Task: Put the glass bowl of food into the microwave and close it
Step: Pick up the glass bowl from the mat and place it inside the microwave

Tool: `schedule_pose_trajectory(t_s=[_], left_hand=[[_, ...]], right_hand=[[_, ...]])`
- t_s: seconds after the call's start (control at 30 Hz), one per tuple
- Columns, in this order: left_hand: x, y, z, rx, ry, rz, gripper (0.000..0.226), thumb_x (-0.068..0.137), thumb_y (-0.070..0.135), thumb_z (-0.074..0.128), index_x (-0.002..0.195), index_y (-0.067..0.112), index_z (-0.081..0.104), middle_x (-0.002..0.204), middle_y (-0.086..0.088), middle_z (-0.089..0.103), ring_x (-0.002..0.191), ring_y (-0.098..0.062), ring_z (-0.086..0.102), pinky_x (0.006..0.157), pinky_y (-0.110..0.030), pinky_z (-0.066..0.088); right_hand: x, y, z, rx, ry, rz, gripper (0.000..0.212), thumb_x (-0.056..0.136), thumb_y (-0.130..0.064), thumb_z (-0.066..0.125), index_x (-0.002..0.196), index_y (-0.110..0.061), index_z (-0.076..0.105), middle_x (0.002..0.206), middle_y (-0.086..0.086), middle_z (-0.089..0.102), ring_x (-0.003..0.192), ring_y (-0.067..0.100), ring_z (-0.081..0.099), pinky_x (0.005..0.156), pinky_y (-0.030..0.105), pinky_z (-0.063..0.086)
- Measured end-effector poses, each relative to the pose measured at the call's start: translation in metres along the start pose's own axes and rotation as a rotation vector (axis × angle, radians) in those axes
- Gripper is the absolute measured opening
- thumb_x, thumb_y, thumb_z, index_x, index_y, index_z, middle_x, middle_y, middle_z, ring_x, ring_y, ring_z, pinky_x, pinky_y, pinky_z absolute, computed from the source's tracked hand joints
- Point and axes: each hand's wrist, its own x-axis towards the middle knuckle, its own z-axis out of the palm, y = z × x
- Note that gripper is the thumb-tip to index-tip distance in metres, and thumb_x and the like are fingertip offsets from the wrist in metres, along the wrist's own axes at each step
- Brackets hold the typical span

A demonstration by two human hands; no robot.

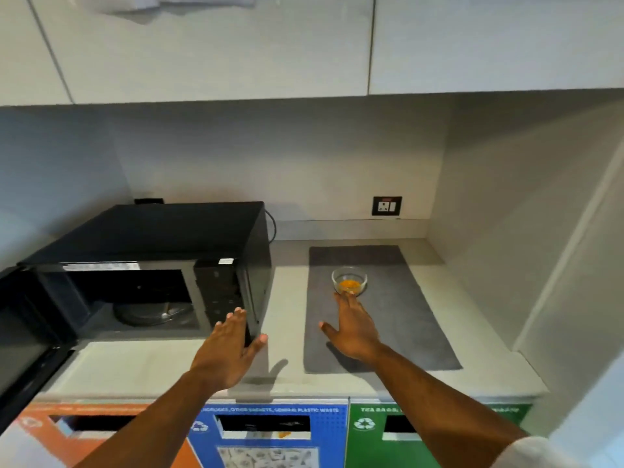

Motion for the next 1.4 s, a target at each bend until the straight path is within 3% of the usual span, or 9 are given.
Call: schedule_pose_trajectory(t_s=[0.3,0.43,0.57,0.7,0.83,0.97,1.07,1.17,1.4], left_hand=[[0.072,0.07,0.075,-0.218,-0.132,0.02,0.086,0.089,0.075,0.021,0.16,0.032,-0.001,0.17,0.008,-0.002,0.158,-0.019,0.001,0.124,-0.038,0.003],[0.12,0.09,0.103,-0.518,-0.142,-0.062,0.069,0.098,0.062,0.032,0.159,0.03,0.021,0.169,0.002,0.021,0.155,-0.026,0.024,0.126,-0.044,0.02],[0.165,0.103,0.121,-0.78,-0.032,-0.186,0.054,0.103,0.05,0.034,0.147,0.021,0.046,0.151,-0.01,0.052,0.139,-0.033,0.048,0.115,-0.04,0.037],[0.225,0.116,0.142,-0.99,0.028,-0.235,0.048,0.107,0.039,0.033,0.146,0.016,0.049,0.151,-0.009,0.052,0.141,-0.03,0.046,0.119,-0.038,0.033],[0.291,0.123,0.179,-1.102,0.068,-0.189,0.041,0.107,0.025,0.036,0.142,0.011,0.05,0.146,-0.006,0.055,0.137,-0.022,0.048,0.118,-0.032,0.034],[0.303,0.131,0.178,-1.045,0.141,-0.06,0.038,0.102,0.036,0.04,0.136,0.024,0.051,0.127,0.014,0.058,0.117,-0.005,0.055,0.094,-0.006,0.035],[0.333,0.135,0.19,-1.127,0.134,-0.13,0.045,0.105,0.035,0.041,0.143,0.012,0.051,0.145,-0.003,0.055,0.133,-0.019,0.05,0.112,-0.027,0.037],[0.35,0.141,0.195,-1.258,0.123,-0.201,0.041,0.104,0.029,0.045,0.134,0.005,0.058,0.134,-0.008,0.062,0.131,-0.031,0.054,0.115,-0.047,0.041],[0.348,0.156,0.193,-1.319,0.126,-0.221,0.041,0.105,0.031,0.044,0.143,0.017,0.049,0.146,-0.008,0.054,0.133,-0.023,0.051,0.115,-0.043,0.04]], right_hand=[[0.032,0.069,0.015,0.361,0.07,0.326,0.07,0.098,-0.052,0.058,0.157,-0.023,0.033,0.165,0.005,0.038,0.147,0.028,0.045,0.118,0.047,0.043],[0.068,0.09,0.027,0.517,0.133,0.44,0.056,0.103,-0.042,0.056,0.152,-0.017,0.043,0.158,0.007,0.047,0.143,0.028,0.049,0.117,0.042,0.042],[0.104,0.108,0.03,0.611,0.233,0.496,0.026,0.107,-0.034,0.048,0.113,-0.012,0.058,0.105,0.008,0.059,0.1,0.024,0.058,0.091,0.034,0.042],[0.146,0.128,0.044,0.753,0.326,0.508,0.018,0.109,-0.019,0.044,0.092,-0.024,0.049,0.089,0.0,0.047,0.077,0.01,0.042,0.075,0.028,0.035],[0.191,0.159,0.073,0.838,0.334,0.548,0.019,0.108,-0.019,0.04,0.096,-0.014,0.054,0.096,0.013,0.052,0.091,0.024,0.047,0.086,0.041,0.04],[0.209,0.149,0.067,0.956,0.368,0.547,0.03,0.107,-0.025,0.042,0.106,-0.006,0.065,0.104,0.022,0.066,0.099,0.035,0.061,0.096,0.049,0.05],[0.228,0.156,0.077,1.042,0.408,0.525,0.031,0.104,-0.02,0.052,0.119,0.002,0.067,0.109,0.017,0.066,0.104,0.029,0.06,0.105,0.05,0.048],[0.234,0.155,0.081,1.193,0.478,0.479,0.029,0.102,-0.002,0.052,0.124,0.016,0.059,0.11,0.026,0.06,0.105,0.027,0.055,0.089,0.027,0.051],[0.235,0.136,0.082,1.149,0.476,0.468,0.033,0.104,-0.01,0.049,0.135,0.001,0.058,0.139,0.027,0.061,0.133,0.035,0.057,0.114,0.039,0.044]])
